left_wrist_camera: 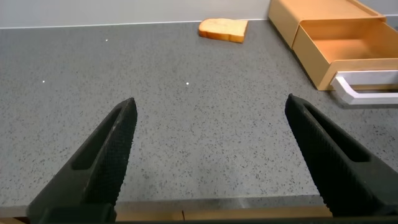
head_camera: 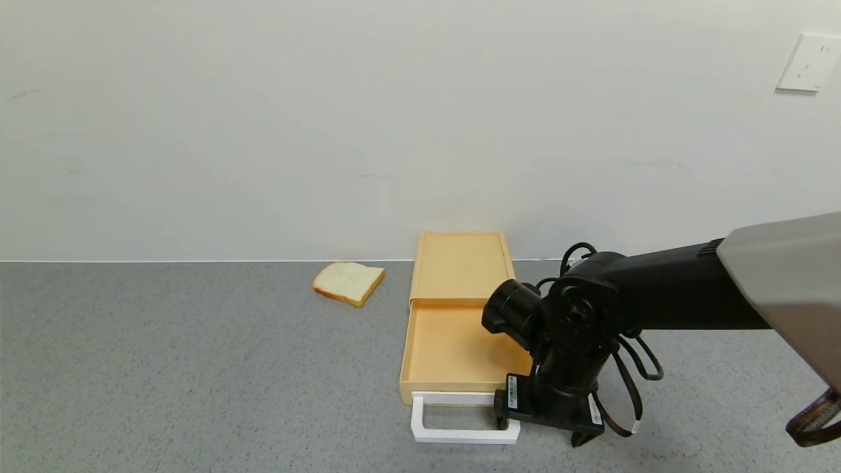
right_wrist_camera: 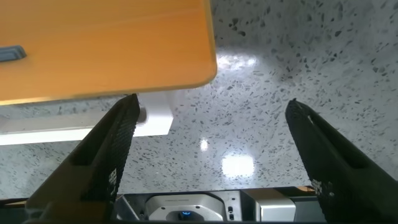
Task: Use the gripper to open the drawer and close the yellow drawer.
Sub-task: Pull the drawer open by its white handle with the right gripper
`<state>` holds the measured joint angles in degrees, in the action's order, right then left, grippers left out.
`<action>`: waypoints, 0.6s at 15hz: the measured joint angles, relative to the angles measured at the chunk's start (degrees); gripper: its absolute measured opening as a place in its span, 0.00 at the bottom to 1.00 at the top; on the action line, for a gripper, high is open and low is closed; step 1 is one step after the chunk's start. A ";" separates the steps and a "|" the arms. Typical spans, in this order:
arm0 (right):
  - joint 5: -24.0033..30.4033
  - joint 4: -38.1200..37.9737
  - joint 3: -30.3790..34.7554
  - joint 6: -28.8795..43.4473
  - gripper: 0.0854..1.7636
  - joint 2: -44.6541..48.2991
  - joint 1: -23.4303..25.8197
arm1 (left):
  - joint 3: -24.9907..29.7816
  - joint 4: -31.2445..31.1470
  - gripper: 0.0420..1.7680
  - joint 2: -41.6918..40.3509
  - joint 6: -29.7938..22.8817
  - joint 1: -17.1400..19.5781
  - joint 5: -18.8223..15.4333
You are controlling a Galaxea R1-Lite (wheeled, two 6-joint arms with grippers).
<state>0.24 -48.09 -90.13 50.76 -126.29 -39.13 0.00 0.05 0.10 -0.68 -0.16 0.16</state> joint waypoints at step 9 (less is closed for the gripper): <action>0.00 0.39 3.19 -0.13 0.97 1.95 -1.00 | 0.00 0.02 0.97 0.01 0.00 0.02 0.00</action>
<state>0.24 -47.70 -86.93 50.63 -124.34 -40.13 0.00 0.07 0.11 -0.68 -0.13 0.16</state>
